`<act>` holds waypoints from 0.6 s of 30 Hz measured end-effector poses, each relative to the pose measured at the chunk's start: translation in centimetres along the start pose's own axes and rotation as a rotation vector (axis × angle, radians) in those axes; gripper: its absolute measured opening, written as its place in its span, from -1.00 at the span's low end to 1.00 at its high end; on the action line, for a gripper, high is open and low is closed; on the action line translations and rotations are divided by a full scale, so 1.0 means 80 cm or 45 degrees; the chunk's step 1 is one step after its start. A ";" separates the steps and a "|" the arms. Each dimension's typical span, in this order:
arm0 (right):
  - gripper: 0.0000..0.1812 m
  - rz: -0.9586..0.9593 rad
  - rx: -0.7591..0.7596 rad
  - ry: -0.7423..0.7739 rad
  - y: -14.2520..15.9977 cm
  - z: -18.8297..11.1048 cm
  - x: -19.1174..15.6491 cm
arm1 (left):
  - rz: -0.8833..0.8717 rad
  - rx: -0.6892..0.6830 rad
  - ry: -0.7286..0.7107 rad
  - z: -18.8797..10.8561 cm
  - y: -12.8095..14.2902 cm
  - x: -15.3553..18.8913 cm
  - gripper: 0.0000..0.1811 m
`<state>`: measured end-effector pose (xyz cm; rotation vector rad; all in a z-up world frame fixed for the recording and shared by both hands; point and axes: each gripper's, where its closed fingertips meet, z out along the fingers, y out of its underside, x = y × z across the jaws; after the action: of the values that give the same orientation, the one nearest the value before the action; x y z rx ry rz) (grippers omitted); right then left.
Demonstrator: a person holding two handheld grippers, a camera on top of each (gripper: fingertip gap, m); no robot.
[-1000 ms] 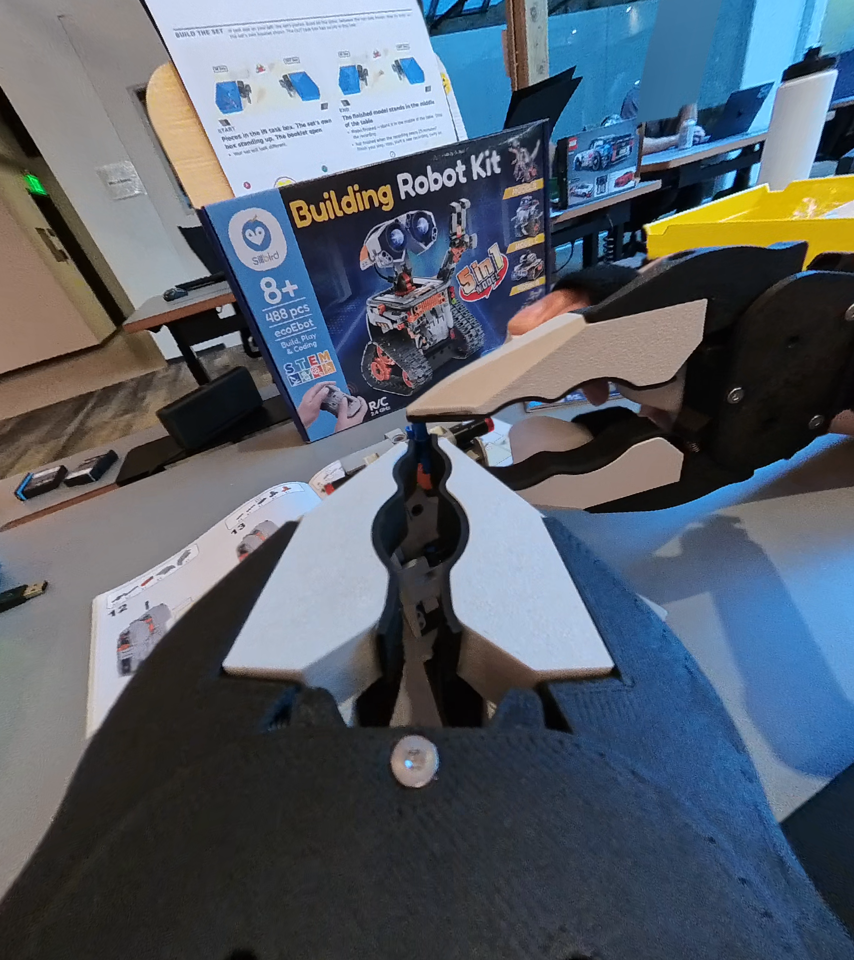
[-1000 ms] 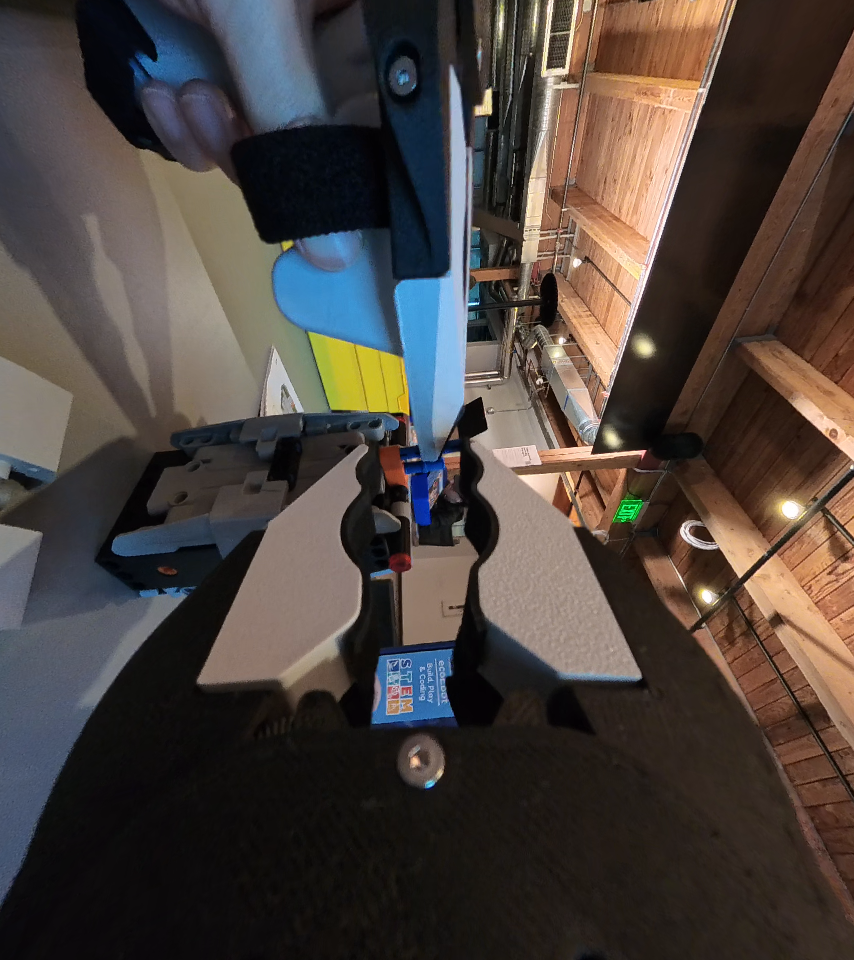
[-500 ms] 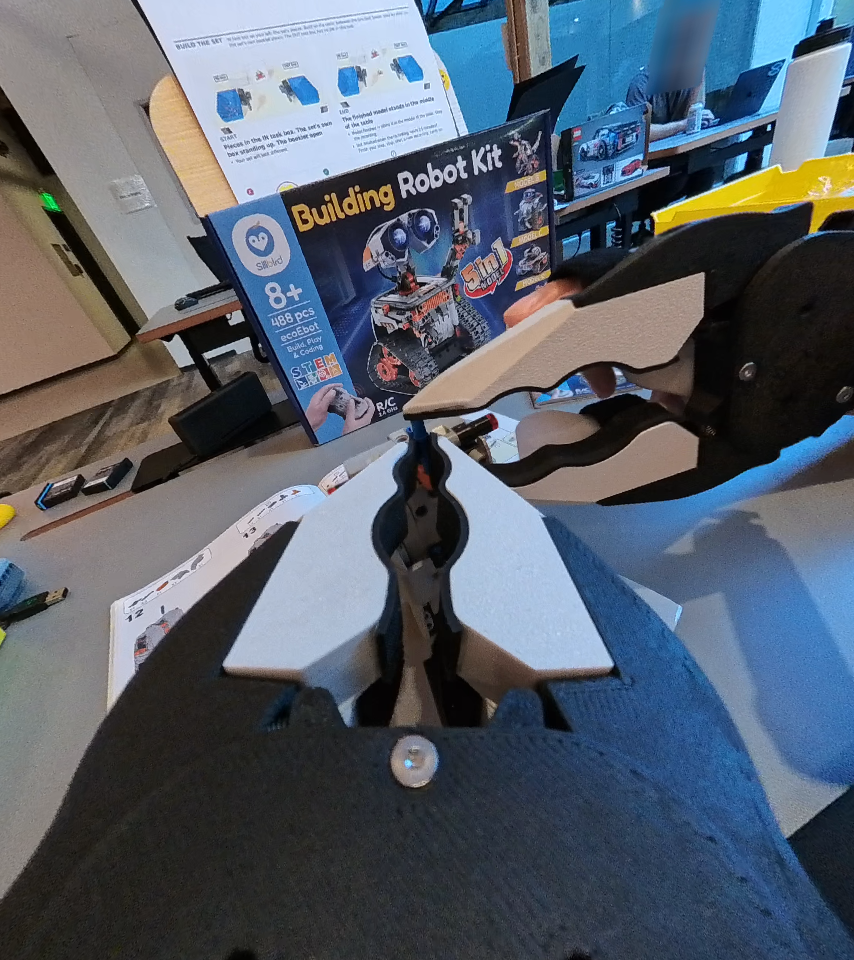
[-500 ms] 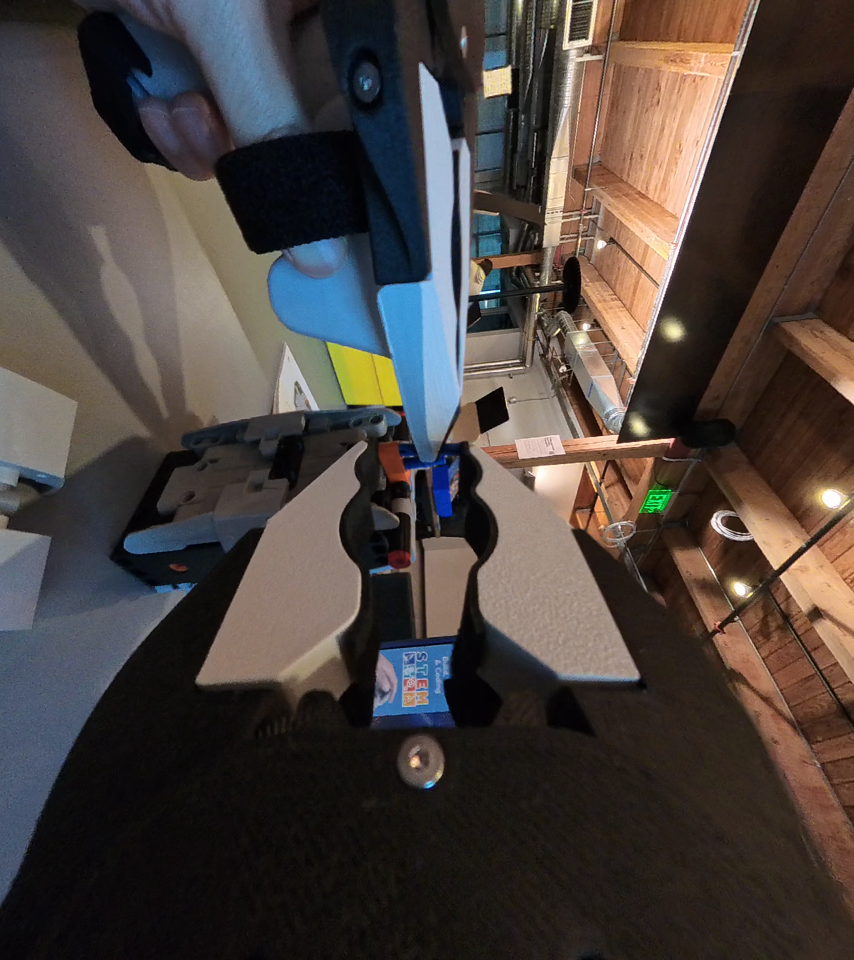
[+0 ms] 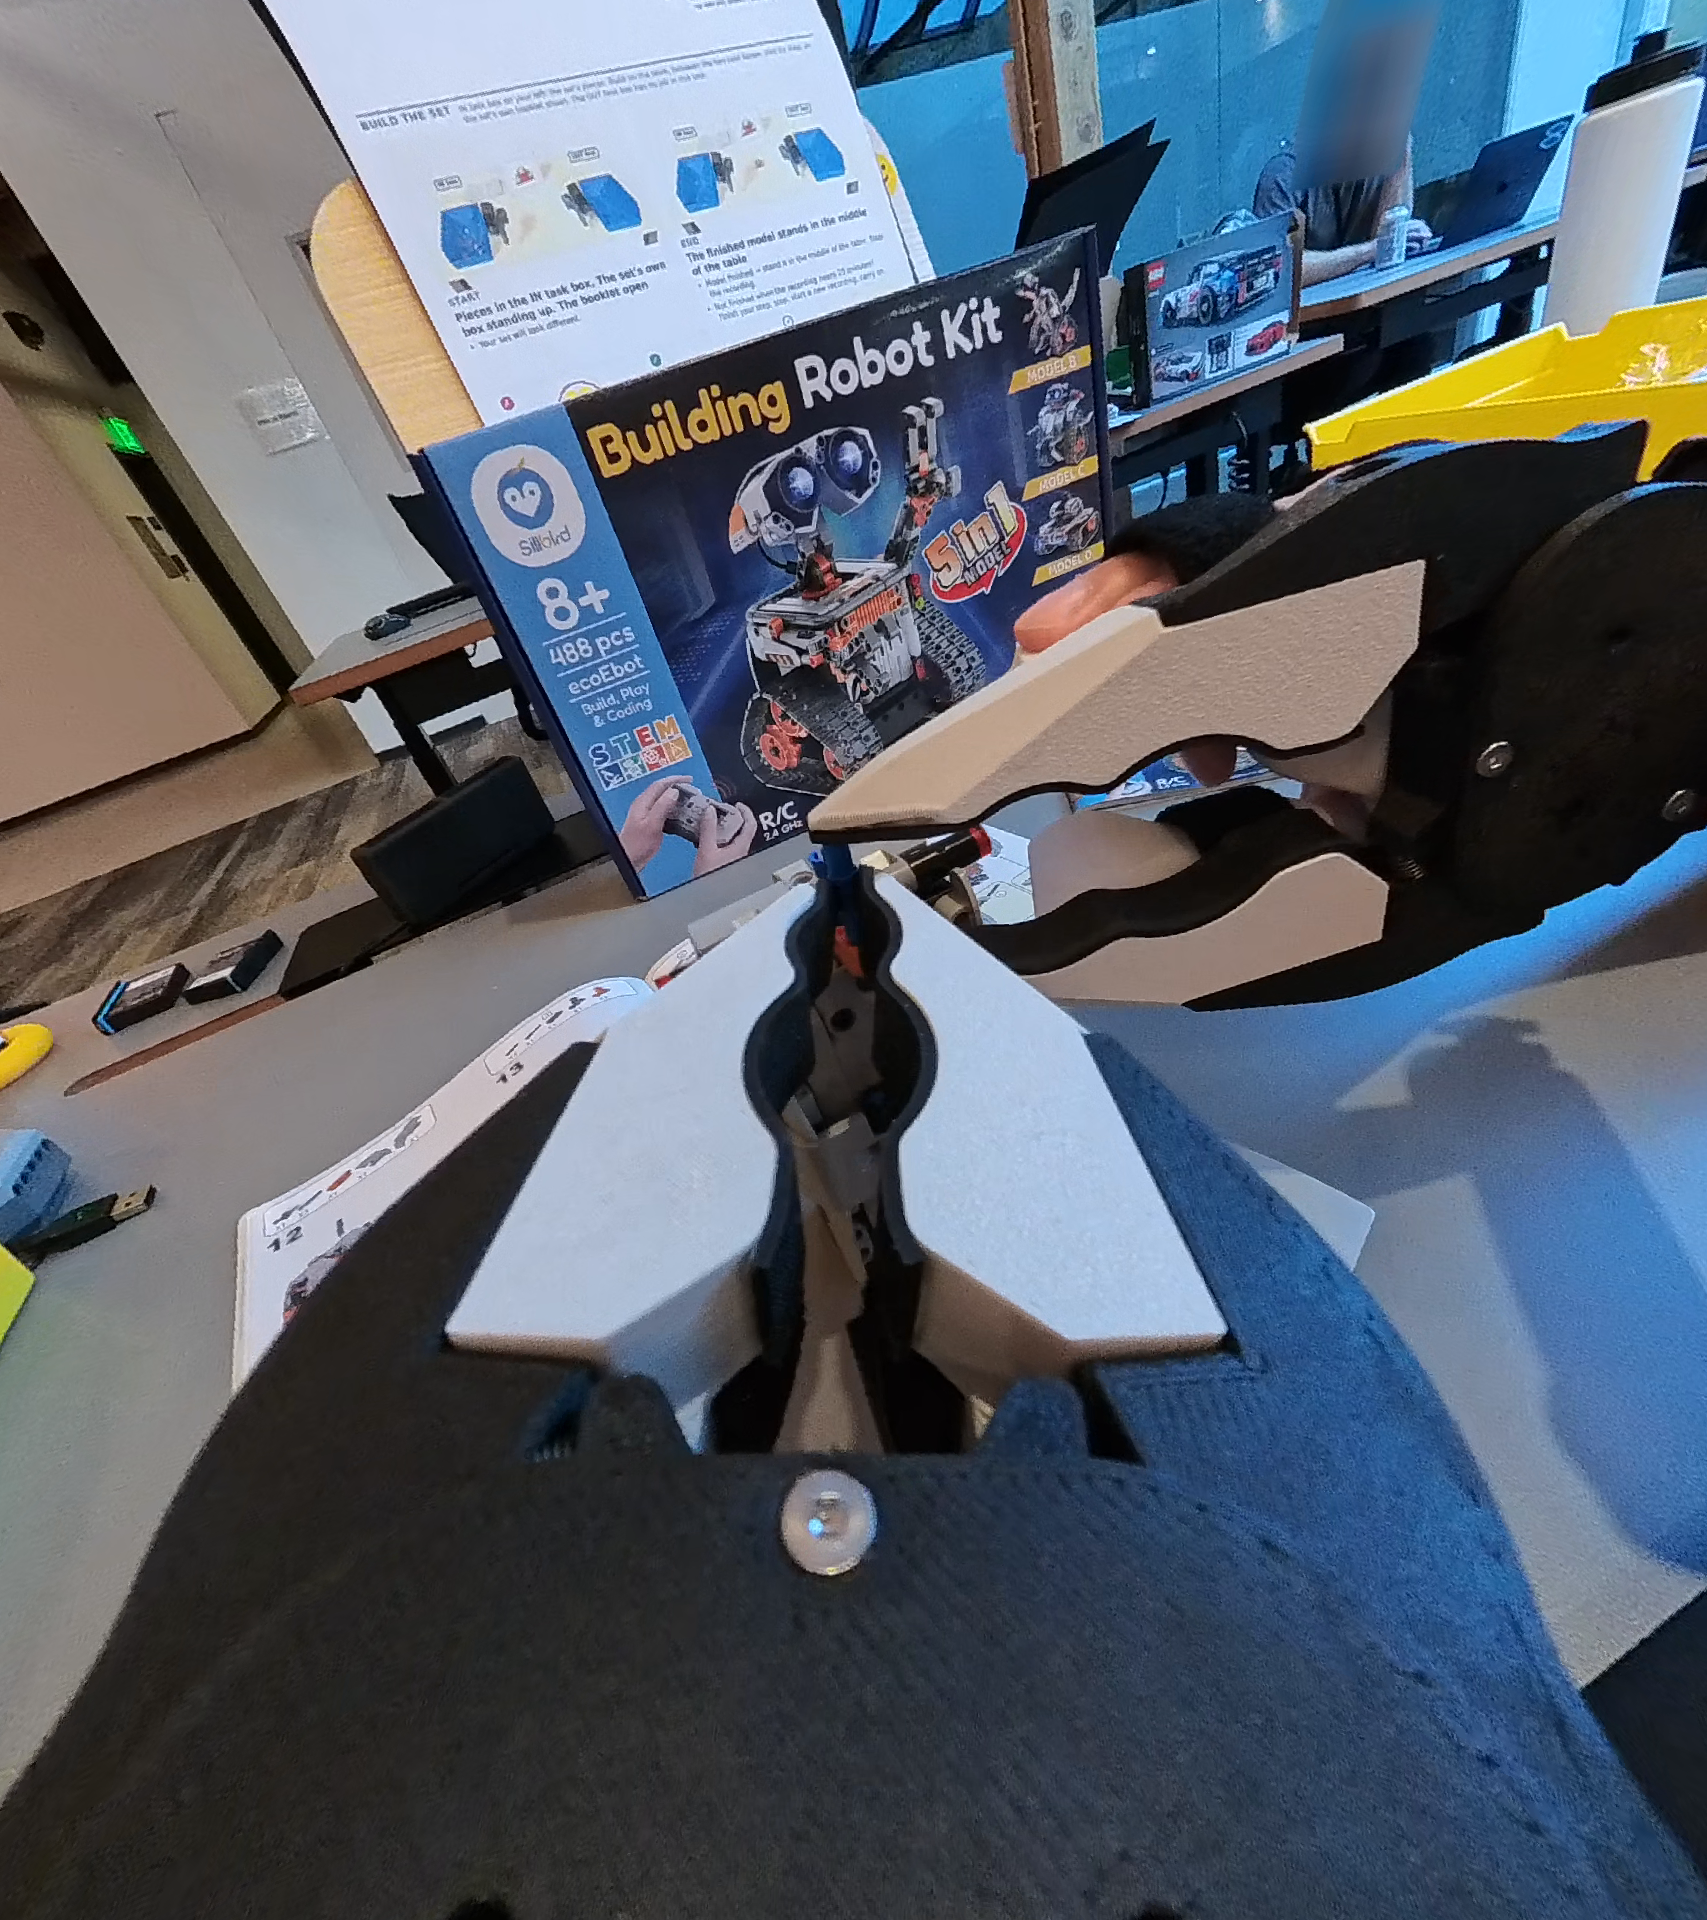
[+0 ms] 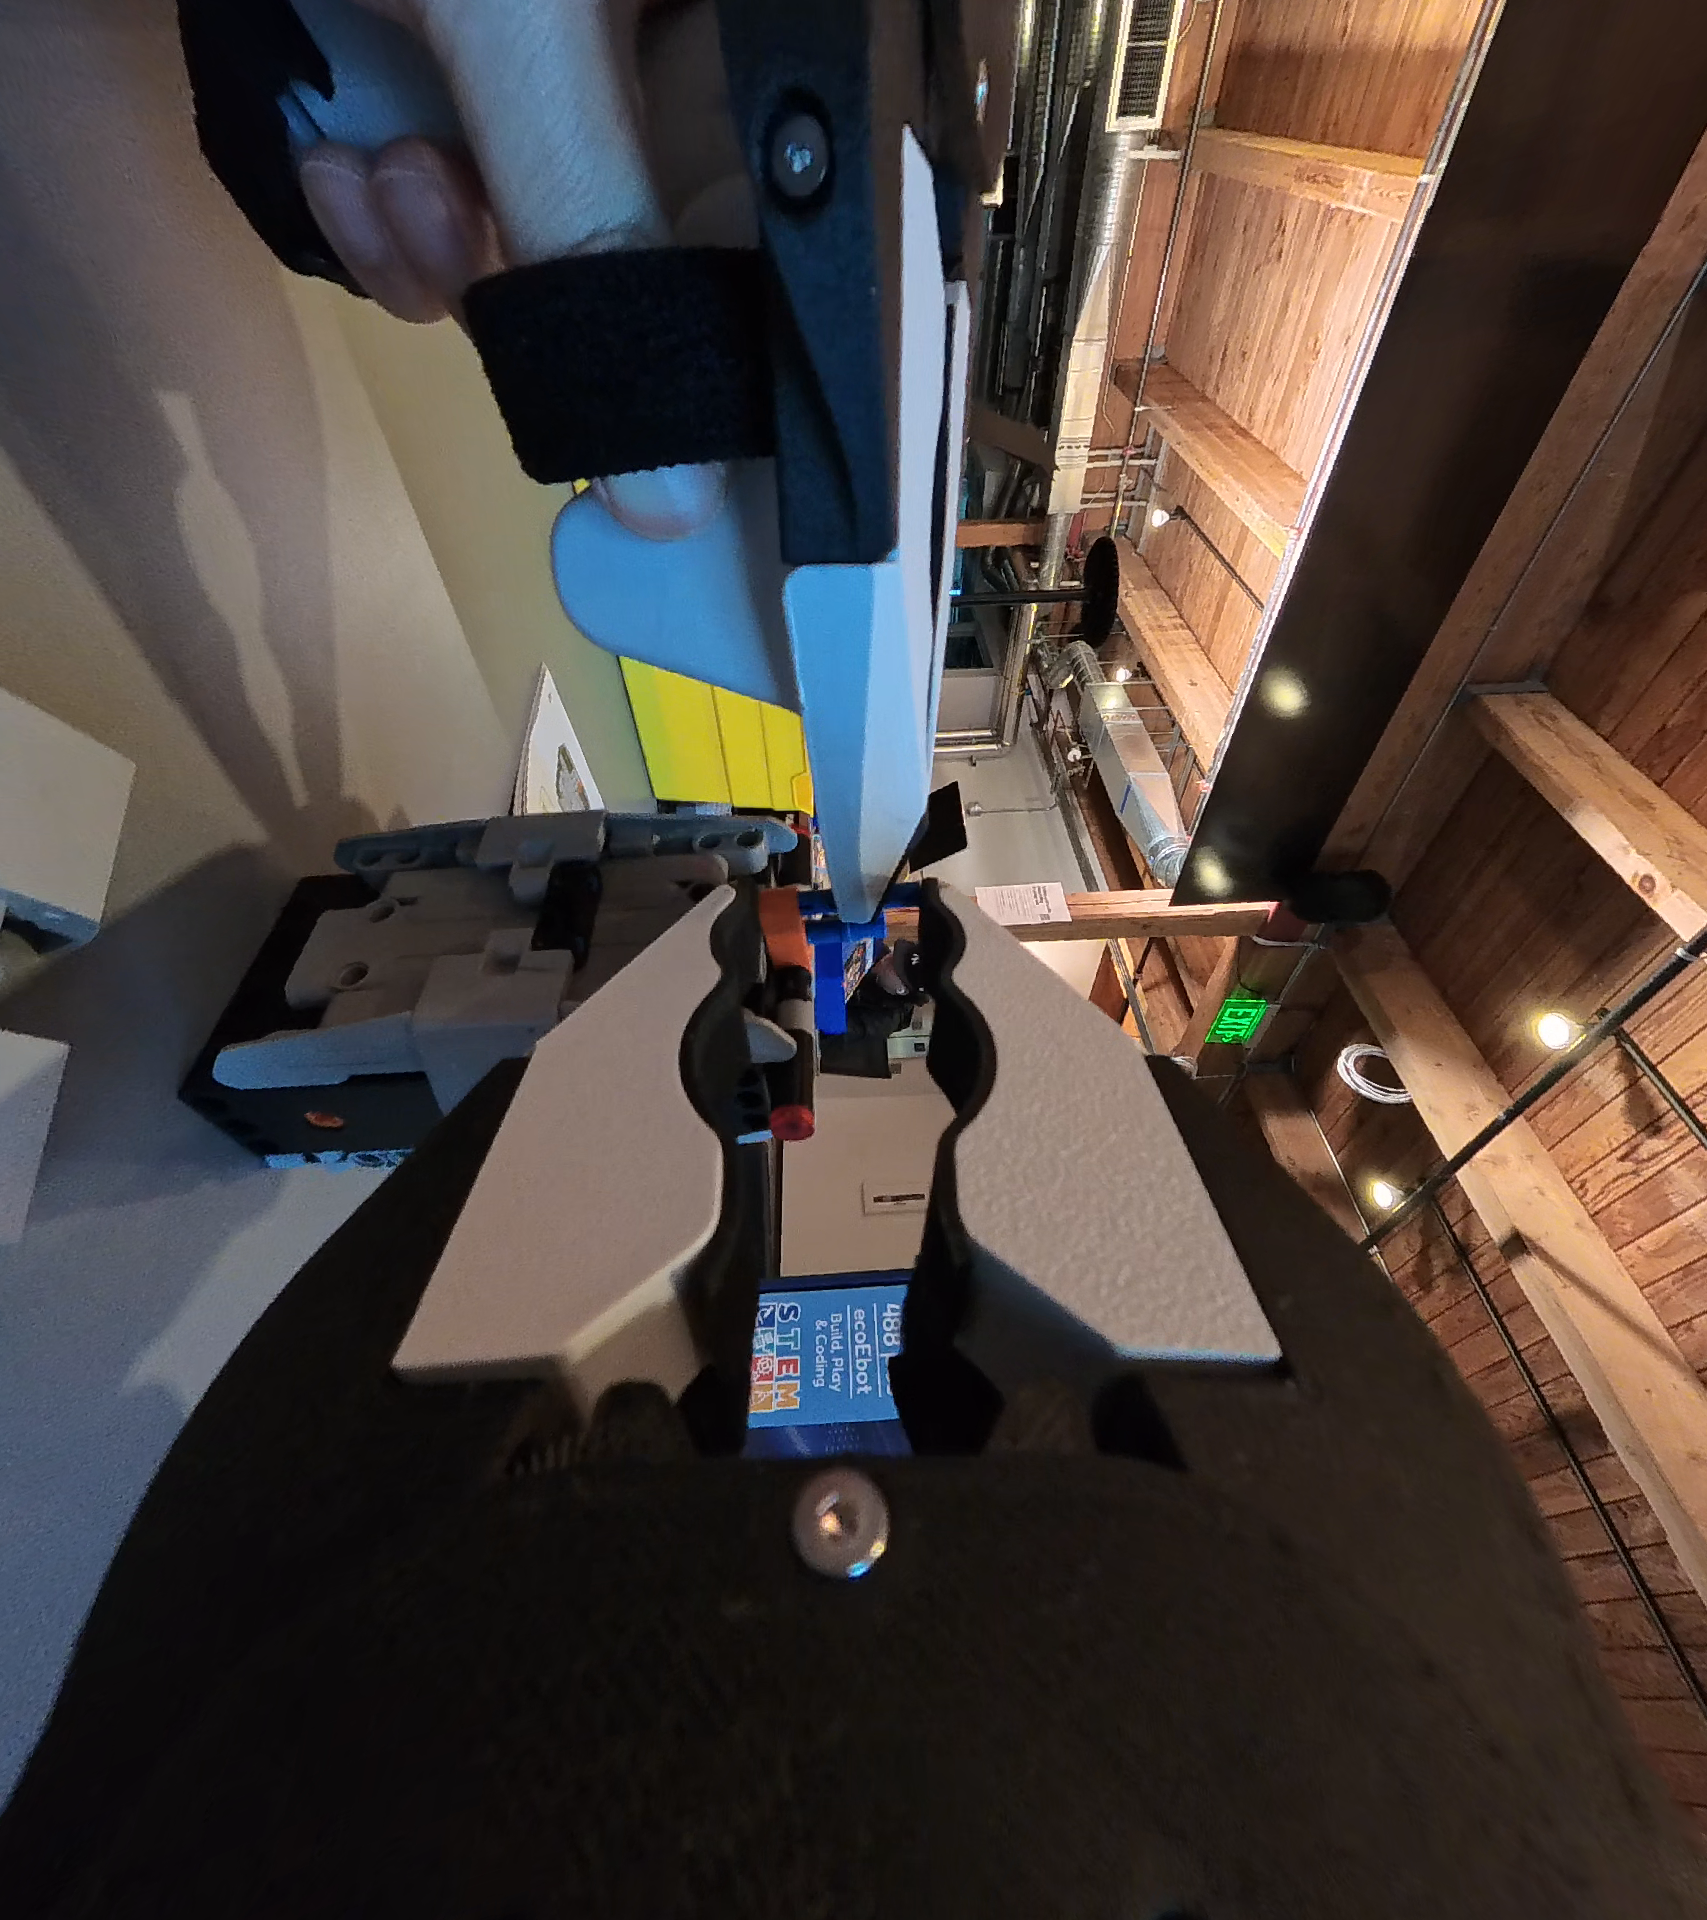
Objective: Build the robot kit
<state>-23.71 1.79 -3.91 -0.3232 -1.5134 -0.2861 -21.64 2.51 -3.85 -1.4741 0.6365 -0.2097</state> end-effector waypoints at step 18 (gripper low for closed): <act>-0.68 -0.005 -0.006 0.000 -0.002 0.001 -0.001 | 0.001 0.013 -0.045 -0.003 0.001 0.000 -0.98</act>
<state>-23.80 1.69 -4.01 -0.3237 -1.5135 -0.2930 -21.74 2.33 -3.90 -1.4648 0.6067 -0.1858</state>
